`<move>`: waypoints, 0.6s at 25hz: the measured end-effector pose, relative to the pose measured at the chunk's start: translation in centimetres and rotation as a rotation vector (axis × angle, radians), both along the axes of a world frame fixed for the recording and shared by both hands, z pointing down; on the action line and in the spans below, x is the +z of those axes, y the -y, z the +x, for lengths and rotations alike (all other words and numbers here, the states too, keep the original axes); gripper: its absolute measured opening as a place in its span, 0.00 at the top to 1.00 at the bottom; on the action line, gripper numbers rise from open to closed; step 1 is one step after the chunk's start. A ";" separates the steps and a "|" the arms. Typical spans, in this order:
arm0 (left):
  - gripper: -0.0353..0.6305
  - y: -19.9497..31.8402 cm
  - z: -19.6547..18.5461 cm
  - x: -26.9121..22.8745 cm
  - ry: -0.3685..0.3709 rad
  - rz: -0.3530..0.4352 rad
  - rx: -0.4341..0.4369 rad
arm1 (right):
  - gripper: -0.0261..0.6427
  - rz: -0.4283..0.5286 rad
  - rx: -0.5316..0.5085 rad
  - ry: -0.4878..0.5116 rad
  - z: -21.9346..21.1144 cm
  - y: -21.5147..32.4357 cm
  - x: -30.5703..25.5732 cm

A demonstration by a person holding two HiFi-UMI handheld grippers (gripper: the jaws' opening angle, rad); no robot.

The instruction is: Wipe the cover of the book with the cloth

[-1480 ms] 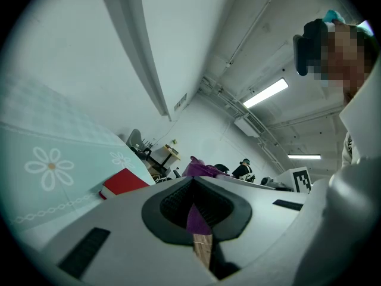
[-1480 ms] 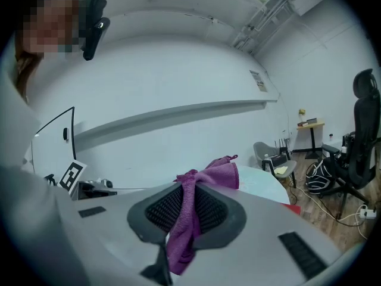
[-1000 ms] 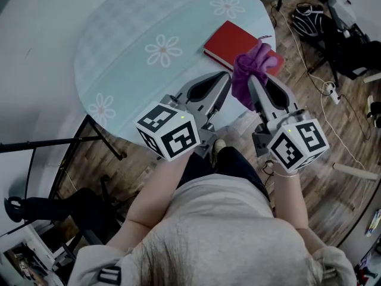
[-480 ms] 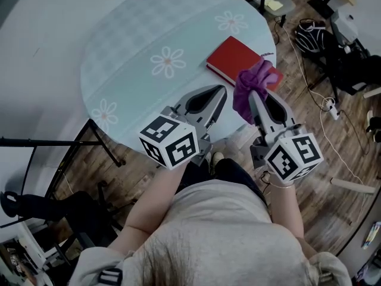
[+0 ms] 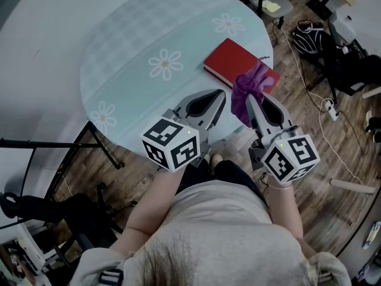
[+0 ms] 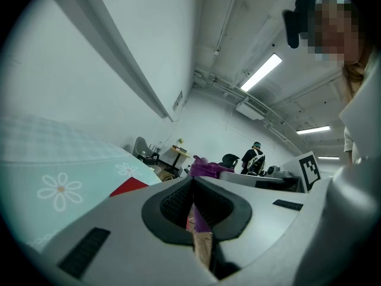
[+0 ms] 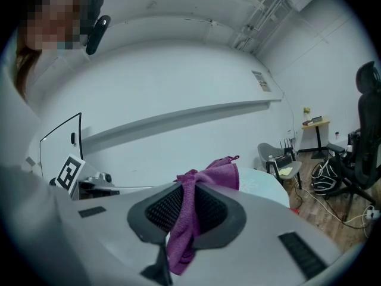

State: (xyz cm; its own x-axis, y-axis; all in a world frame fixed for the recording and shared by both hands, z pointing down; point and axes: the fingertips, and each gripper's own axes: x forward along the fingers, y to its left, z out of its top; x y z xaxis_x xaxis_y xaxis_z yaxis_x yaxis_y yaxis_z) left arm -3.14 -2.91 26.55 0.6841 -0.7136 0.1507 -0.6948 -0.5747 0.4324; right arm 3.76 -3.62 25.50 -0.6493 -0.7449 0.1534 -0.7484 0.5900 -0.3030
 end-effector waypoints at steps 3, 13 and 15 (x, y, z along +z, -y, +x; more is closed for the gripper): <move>0.92 0.2 0.2 0.1 0.010 0.001 0.006 | 0.86 -0.005 0.004 -0.006 0.1 0.1 0.2; 0.92 0.1 1.0 0.2 0.017 -0.005 0.023 | 0.86 0.002 -0.012 -0.010 0.1 0.0 0.0; 0.92 0.0 1.0 0.2 0.011 -0.006 0.027 | 0.87 0.004 -0.015 -0.004 0.1 -0.1 -0.2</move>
State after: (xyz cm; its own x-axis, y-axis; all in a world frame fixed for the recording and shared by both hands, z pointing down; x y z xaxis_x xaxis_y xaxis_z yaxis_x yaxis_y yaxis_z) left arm -2.11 -2.92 26.71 0.7011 -0.6942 0.1632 -0.6842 -0.5903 0.4283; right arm 3.82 -3.53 25.34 -0.6596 -0.7358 0.1533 -0.7408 0.6021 -0.2978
